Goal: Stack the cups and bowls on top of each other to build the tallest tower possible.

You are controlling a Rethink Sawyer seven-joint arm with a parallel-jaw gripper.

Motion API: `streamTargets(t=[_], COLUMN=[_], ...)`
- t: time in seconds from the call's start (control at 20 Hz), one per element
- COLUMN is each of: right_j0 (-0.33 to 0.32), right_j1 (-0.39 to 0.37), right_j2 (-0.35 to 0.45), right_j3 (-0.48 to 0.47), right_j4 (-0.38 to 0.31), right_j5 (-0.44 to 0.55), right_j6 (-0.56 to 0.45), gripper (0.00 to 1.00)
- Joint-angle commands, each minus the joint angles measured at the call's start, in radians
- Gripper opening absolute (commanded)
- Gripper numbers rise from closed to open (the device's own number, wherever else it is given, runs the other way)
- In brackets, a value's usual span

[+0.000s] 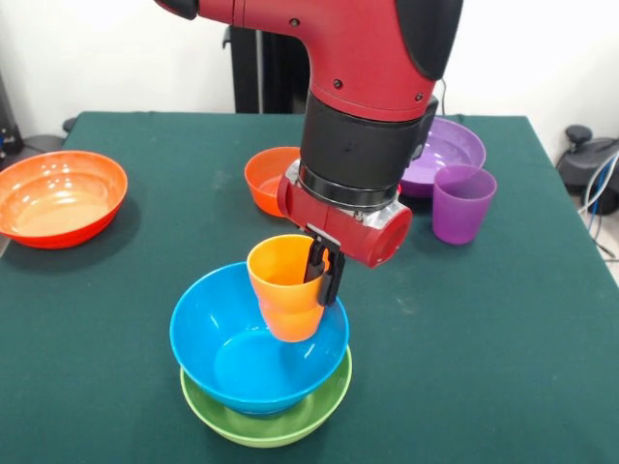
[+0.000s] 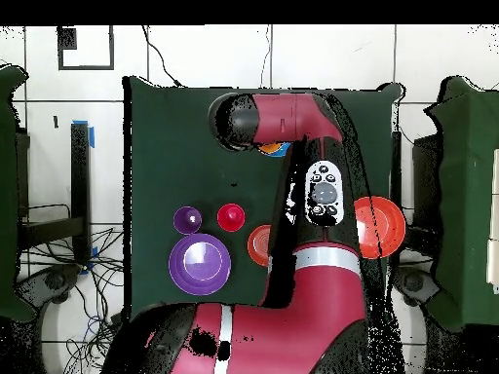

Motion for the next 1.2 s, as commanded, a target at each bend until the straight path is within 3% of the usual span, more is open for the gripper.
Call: streamTargets(t=[0.05,0.7,1.2], right_j0=[-0.003,-0.051,-0.052], right_j1=[0.002,0.007,0.077], right_j2=[0.049,0.068,0.089], right_j3=[0.027,-0.045,-0.238], right_j4=[-0.085,-0.074,-0.056], right_j5=[0.106,0.178,0.328], right_j6=[-0.274,-0.346,-0.363], gripper=[0.00,0.00,0.00])
